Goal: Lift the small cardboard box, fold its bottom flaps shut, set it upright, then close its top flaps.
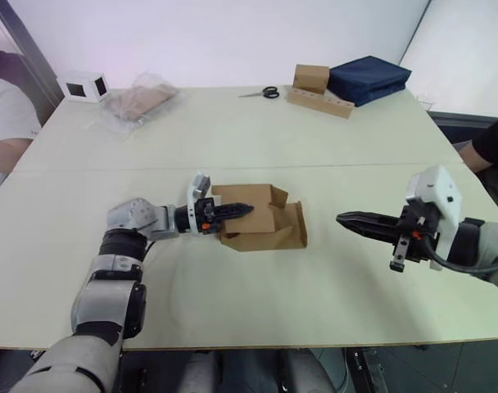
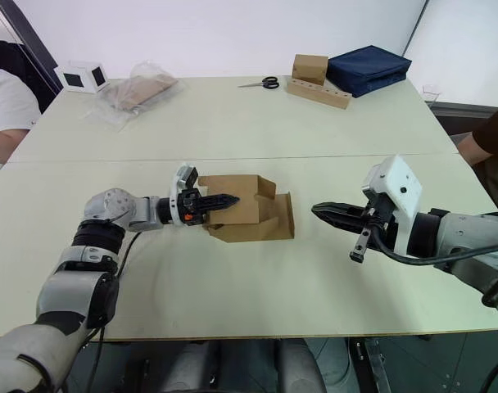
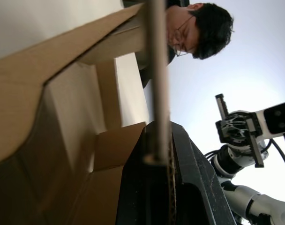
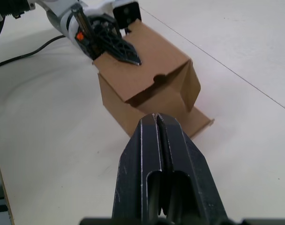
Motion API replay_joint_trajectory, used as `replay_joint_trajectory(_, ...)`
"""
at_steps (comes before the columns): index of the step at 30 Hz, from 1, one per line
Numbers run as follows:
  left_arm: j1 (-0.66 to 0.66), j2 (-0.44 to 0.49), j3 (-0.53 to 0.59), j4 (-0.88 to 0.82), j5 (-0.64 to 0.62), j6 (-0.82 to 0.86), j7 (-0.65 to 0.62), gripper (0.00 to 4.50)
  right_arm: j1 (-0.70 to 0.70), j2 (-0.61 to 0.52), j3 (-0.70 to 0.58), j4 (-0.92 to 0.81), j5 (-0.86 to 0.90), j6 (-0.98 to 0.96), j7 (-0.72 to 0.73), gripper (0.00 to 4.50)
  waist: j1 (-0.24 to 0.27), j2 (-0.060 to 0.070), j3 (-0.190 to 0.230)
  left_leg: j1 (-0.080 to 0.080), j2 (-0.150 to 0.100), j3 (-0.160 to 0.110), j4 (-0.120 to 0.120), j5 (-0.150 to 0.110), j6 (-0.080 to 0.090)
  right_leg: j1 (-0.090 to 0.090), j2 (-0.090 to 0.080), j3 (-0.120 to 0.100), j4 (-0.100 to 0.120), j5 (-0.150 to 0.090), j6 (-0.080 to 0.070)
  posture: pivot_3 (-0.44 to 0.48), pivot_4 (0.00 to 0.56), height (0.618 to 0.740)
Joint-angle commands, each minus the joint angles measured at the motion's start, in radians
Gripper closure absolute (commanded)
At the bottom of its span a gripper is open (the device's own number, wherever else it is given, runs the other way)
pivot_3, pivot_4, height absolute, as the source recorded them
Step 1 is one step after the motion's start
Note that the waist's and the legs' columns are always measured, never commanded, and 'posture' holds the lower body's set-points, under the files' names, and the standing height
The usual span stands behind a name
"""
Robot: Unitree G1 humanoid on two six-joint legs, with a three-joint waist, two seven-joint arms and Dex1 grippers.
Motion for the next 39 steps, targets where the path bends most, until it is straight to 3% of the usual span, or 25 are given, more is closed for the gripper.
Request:
replay_joint_trajectory(1, 0.029, 0.027, 0.062, -0.142, -0.063, 0.059, 0.022, 4.46, -0.02, 0.002, -0.002, -0.028, 0.021, -0.011, -0.018, 4.5, 0.0, 0.0, 0.0, 0.0, 0.0, 0.0, 0.0, 0.0, 0.0, 0.0, 0.0, 0.0, 0.0, 0.0, 0.0, 0.0, 0.15, 0.74)
replay_joint_trajectory(7, 0.183, 0.014, 0.159, -0.579, -0.179, 0.033, 0.105, 4.46, -0.097, 0.078, 0.075, 0.003, 0.034, -0.03, -0.078, 4.5, 0.0, 0.0, 0.0, 0.0, 0.001, 0.0, 0.0, 0.001, -0.003, 0.0, 0.0, 0.0, 0.0, 0.0, 0.0, 0.0, 0.15, 0.74)
replay_joint_trajectory(13, 0.295, -0.007, 0.208, -0.773, -0.261, -0.008, 0.176, 4.46, -0.168, 0.173, 0.138, 0.038, 0.09, -0.016, -0.146, 4.5, 0.006, 0.0, -0.001, 0.0, 0.001, 0.0, 0.001, 0.002, -0.004, 0.0, -0.001, 0.0, 0.001, 0.0, 0.0, 0.0, 0.15, 0.74)
replay_joint_trajectory(23, 0.341, 0.0, 0.217, -0.814, -0.338, -0.066, 0.252, 4.46, -0.195, 0.266, 0.234, 0.038, 0.034, -0.049, -0.227, 4.5, 0.004, 0.0, -0.001, 0.0, 0.001, 0.0, 0.001, 0.0, -0.001, 0.0, 0.0, 0.0, 0.001, 0.0, 0.0, 0.0, 0.15, 0.74)
replay_joint_trajectory(29, 0.423, 0.12, 0.052, -0.897, -0.187, -0.281, 0.072, 4.46, -0.263, 0.345, 0.272, 0.079, -0.083, -0.114, -0.297, 4.5, 0.0, 0.001, -0.001, 0.0, 0.001, 0.0, 0.0, 0.001, -0.002, 0.0, 0.0, 0.001, 0.001, 0.0, 0.0, 0.0, 0.15, 0.74)
replay_joint_trajectory(39, 0.378, 0.142, 0.01, -0.848, -0.189, -0.347, 0.019, 4.46, -0.362, 0.389, 0.355, 0.148, -0.158, -0.135, -0.247, 4.5, 0.002, 0.001, -0.001, 0.0, 0.0, 0.0, 0.0, 0.0, -0.001, -0.001, 0.0, 0.0, 0.001, 0.0, 0.0, 0.0, 0.15, 0.74)
